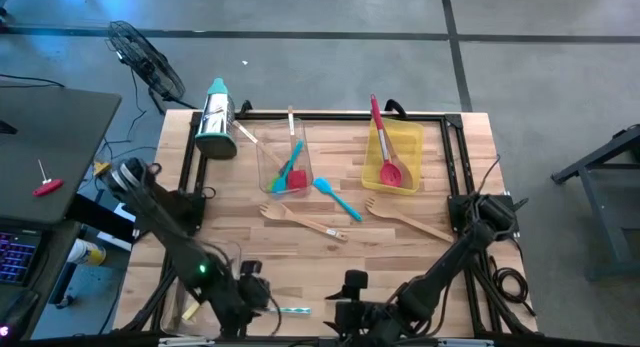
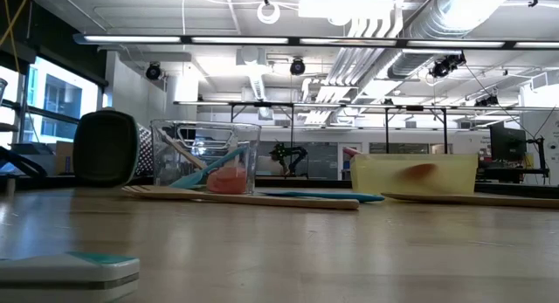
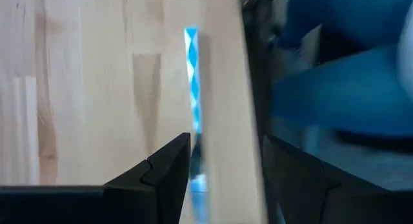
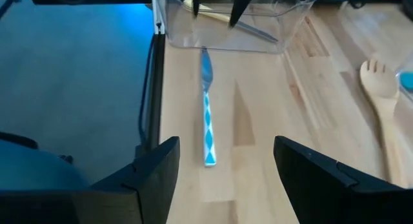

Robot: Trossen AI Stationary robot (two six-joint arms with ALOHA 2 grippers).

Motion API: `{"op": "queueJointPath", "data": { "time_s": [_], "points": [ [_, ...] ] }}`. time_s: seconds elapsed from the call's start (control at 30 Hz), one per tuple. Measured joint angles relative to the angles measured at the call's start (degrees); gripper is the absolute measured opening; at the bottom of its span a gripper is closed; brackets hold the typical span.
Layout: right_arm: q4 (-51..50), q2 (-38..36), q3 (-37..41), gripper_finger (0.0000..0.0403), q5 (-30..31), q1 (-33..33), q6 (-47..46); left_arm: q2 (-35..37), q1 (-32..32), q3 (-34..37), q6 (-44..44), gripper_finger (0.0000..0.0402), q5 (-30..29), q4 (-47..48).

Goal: Pick & Place Kitchen Items
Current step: Put the white blue table knife into the bottom transparent bin

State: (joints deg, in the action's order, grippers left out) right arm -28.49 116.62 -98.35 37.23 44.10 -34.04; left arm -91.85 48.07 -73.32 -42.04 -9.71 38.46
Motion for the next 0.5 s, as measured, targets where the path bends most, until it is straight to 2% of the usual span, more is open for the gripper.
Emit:
{"op": "queueJointPath", "data": {
  "time_s": [0.17, 0.5],
  "points": [
    [0.0, 0.0, 0.0, 0.0243, -1.7, -1.7, 2.5, -6.5, 0.9, 0.0, 4.0, 0.0191, -4.1, 0.2],
    [0.0, 0.0, 0.0, 0.0243, -5.9, -4.1, 2.8, -12.5, 0.7, 0.0, 2.8, 0.0191, -5.9, -3.0]
  ]
}}
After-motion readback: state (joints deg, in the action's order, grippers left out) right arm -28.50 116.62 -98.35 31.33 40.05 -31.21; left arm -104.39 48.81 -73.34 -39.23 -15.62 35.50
